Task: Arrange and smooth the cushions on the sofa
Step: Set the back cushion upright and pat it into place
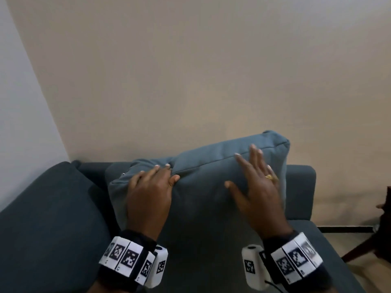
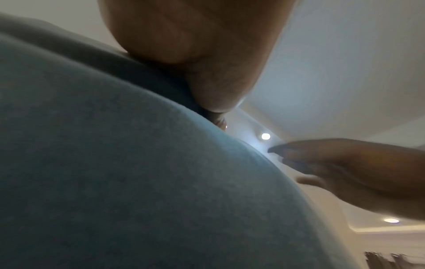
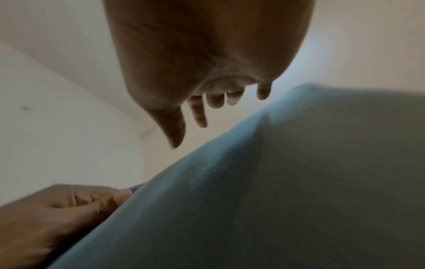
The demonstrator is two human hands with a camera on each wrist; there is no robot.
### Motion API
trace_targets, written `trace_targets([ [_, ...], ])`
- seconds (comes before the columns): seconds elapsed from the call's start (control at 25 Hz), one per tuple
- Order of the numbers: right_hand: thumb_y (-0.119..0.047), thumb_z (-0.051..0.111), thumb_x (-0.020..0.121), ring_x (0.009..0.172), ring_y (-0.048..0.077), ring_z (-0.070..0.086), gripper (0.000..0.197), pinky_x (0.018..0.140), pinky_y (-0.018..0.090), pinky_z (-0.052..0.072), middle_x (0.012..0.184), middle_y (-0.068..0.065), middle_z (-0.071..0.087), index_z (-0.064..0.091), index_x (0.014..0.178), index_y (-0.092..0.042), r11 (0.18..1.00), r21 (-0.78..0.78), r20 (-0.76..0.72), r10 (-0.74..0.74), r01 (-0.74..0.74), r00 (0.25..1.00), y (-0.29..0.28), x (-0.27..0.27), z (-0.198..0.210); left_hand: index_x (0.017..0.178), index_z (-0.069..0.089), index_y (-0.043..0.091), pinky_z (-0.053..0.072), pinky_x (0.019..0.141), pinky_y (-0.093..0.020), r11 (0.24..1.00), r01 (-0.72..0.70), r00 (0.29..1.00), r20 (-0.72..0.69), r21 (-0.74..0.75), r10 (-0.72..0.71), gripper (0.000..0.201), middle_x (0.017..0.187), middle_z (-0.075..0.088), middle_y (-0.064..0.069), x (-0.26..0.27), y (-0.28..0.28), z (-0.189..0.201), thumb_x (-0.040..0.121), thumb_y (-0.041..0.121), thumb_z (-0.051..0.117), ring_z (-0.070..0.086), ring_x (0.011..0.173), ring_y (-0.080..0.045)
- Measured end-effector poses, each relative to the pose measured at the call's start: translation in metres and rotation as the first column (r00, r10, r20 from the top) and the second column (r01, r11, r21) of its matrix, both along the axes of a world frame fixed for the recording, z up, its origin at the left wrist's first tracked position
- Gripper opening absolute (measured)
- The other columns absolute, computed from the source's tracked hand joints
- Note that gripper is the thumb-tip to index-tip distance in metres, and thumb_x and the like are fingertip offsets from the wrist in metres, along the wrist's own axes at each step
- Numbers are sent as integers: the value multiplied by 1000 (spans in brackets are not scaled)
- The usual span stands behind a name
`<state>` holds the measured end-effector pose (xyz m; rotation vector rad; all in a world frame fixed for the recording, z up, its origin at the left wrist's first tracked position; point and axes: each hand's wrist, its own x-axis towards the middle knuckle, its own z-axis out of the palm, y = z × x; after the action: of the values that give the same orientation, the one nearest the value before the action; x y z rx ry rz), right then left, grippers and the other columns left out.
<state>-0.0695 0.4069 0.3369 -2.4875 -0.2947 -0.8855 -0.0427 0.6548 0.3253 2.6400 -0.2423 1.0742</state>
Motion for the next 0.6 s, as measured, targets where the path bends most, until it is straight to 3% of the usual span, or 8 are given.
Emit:
trace_targets([
  [0.08, -62, 49, 94, 157, 13, -4, 70, 125, 49, -5, 171, -6, -1, 25, 156, -40, 948, -306, -106, 59, -89, 993, 24, 25, 32, 118, 72, 14, 47, 102, -50, 986, 151, 985, 77, 75, -157, 43, 120, 73, -7, -9, -9, 8, 101, 42, 45, 67, 116, -22],
  [0.16, -70, 43, 90, 153, 11, 21, 64, 123, 45, 7, 164, -10, 31, 41, 148, -43, 903, -418, -202, 13, -98, 979, 26, 48, 47, 124, 70, 18, 35, 113, -56, 978, 182, 969, 151, 106, -197, 41, 132, 67, -1, -11, 2, 12, 103, 42, 44, 59, 129, -21],
  [0.2, -67, 43, 88, 143, 10, 40, 57, 118, 42, 17, 149, -11, 53, 54, 138, -42, 914, -398, -197, 0, -80, 980, 23, 55, 46, 129, 66, 20, 25, 117, -58, 990, 131, 982, 131, 42, -136, 42, 140, 62, 0, -8, 21, 11, 103, 44, 44, 53, 136, -23],
  [0.28, -55, 49, 89, 116, 13, 63, 40, 105, 39, 30, 113, -10, 74, 72, 117, -36, 955, -296, -85, 5, -29, 996, 19, 61, 39, 136, 56, 19, 25, 118, -59, 963, -27, 990, -137, -270, -11, 59, 145, 55, -7, 8, 58, 7, 98, 63, 42, 46, 140, -30],
  [0.36, -47, 55, 91, 98, 16, 69, 29, 99, 41, 36, 94, -8, 77, 78, 100, -32, 971, -237, 16, -12, 16, 1000, 22, 69, 32, 107, 67, 17, 47, 101, -52, 766, -89, 901, -379, -636, -209, 69, 112, 69, -11, 24, 69, 7, 86, 78, 43, 61, 115, -34],
  [0.44, -46, 56, 90, 87, 19, 71, 27, 96, 45, 44, 85, -7, 77, 78, 90, -29, 985, -167, 24, -32, 36, 999, 30, 85, 41, 71, 60, 11, 48, 78, -45, 662, -90, 874, -378, -744, -306, 57, 74, 64, -8, 36, 62, 19, 95, 62, 49, 64, 88, -38],
  [0.52, -47, 56, 89, 78, 22, 71, 28, 91, 48, 50, 81, -7, 77, 77, 87, -28, 993, -113, 13, -33, 35, 999, 35, 98, 71, 64, 54, 11, 42, 69, -41, 644, -71, 911, -313, -762, -270, 53, 67, 59, -8, 46, 56, 39, 102, 46, 48, 62, 81, -39],
  [0.6, -47, 57, 89, 77, 20, 71, 29, 89, 44, 53, 81, -9, 77, 79, 88, -28, 994, -107, 79, -17, 26, 997, 38, 100, 101, 67, 56, 7, 42, 68, -40, 577, -8, 948, -190, -816, -255, 53, 68, 59, -9, 49, 60, 60, 103, 44, 47, 59, 74, -34],
])
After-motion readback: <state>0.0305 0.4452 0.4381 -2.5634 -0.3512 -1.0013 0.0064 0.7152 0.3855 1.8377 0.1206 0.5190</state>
